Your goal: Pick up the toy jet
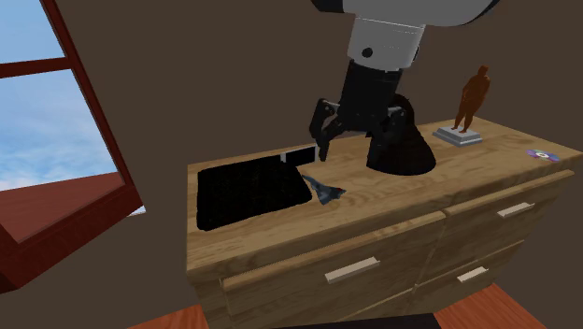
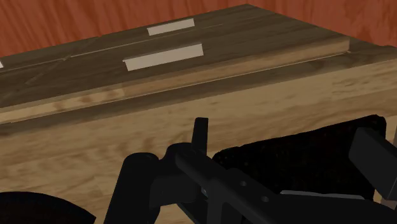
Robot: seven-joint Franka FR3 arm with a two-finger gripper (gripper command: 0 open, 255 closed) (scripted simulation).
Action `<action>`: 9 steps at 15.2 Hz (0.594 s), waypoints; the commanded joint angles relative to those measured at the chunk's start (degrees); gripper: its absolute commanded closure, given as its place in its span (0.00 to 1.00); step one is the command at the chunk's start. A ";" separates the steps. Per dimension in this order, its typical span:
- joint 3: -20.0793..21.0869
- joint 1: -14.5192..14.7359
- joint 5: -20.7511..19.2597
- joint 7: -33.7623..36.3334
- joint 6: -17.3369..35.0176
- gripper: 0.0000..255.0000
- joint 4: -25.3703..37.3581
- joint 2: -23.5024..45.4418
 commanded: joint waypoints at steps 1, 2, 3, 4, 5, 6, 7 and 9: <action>0.00 0.00 0.00 0.00 0.00 0.00 0.00 0.00; -0.63 0.19 -0.02 -1.20 1.77 0.00 -0.07 1.78; -1.26 0.41 0.00 -2.40 3.51 0.00 -0.05 3.63; -1.89 0.65 0.06 -3.62 5.22 0.00 0.07 5.55; -2.52 0.92 0.17 -4.83 6.88 0.00 0.28 7.52; -3.13 1.19 0.34 -6.07 8.50 0.00 0.58 9.55; -3.72 1.47 0.57 -7.33 10.07 0.00 0.98 11.63; -4.90 2.09 1.20 -9.88 13.03 0.00 2.04 15.91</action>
